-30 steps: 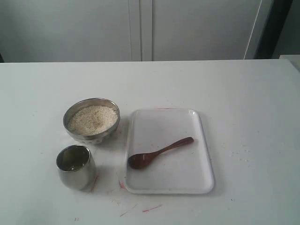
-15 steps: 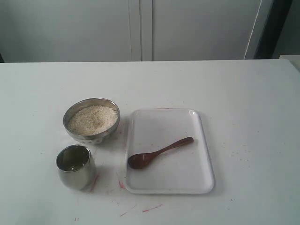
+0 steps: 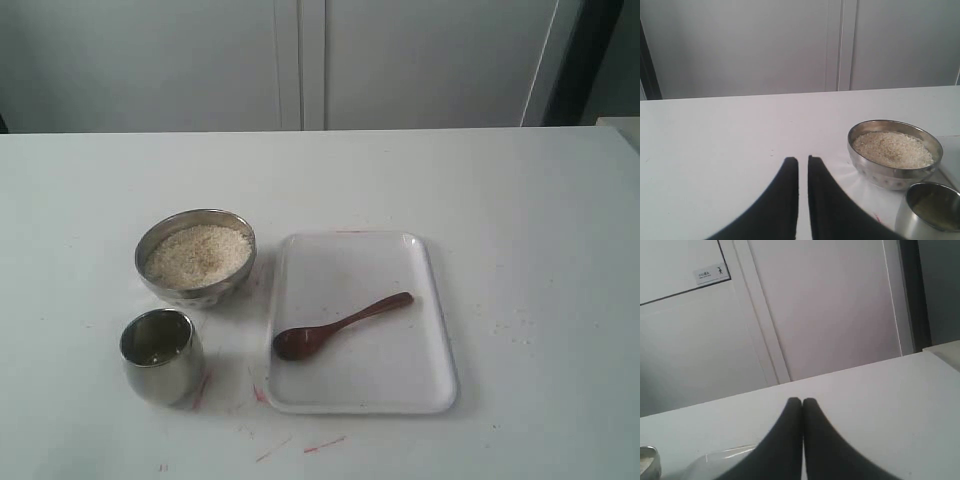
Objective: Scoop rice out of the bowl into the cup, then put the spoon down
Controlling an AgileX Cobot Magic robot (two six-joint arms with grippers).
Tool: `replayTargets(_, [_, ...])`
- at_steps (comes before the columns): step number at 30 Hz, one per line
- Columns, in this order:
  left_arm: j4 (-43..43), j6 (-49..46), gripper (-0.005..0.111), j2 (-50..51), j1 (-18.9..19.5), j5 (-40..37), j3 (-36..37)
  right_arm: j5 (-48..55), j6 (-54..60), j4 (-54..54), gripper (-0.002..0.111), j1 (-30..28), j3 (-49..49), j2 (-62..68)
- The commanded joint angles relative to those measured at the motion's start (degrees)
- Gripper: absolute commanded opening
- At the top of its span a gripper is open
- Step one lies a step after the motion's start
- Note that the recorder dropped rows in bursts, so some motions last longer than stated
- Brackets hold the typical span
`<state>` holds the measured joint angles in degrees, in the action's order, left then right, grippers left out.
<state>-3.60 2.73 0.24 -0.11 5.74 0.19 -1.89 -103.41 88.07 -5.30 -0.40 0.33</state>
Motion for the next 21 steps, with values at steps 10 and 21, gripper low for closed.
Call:
replayTargets(10, [-0.22, 0.08, 0.014, -0.24, -0.07, 0.27, -0.19, 1.89, 38.96, -35.20, 0.000, 0.17, 0.40, -0.33])
replayTargets(21, [-0.22, 0.08, 0.014, -0.24, -0.07, 0.27, -0.19, 6.94, 76.45, -67.05, 0.000, 0.26, 0.40, -0.33])
